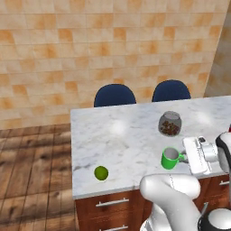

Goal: Open the cabinet directly in front. Then move the liquor and the mug to the dining counter with the jar on it.

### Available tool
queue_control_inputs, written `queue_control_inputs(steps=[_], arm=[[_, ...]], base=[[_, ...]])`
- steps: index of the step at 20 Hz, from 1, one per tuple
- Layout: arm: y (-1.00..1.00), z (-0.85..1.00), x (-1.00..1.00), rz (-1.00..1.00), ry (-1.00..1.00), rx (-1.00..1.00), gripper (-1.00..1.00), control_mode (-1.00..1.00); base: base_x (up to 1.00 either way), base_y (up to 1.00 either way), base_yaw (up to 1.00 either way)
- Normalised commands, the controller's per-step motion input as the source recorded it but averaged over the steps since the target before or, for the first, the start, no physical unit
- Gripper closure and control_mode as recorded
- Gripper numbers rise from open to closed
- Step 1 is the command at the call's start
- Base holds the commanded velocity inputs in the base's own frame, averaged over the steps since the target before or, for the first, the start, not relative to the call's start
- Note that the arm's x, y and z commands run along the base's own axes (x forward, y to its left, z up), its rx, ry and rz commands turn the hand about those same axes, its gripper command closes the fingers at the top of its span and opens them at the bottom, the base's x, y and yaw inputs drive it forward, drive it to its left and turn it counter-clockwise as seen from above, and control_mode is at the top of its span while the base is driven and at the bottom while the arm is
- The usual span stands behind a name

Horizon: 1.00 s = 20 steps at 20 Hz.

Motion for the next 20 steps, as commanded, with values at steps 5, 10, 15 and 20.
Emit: queue_control_inputs(steps=[5, 10, 15, 20], arm=[[-0.02, -0.07, 0.25, 0.03, 0.09, 0.03, 1.00, -1.00], [0.00, -0.11, 0.24, -0.01, 0.07, 0.00, 1.00, -1.00], [-0.01, -0.19, 0.16, -0.01, 0.00, 0.00, 1.00, -1.00], [-0.02, -0.24, 0.08, 0.00, 0.00, 0.00, 1.00, -1.00]], base=[[0.00, 0.00, 0.00], [0.00, 0.00, 0.00], [0.00, 0.00, 0.00], [0.00, 0.00, 0.00]])
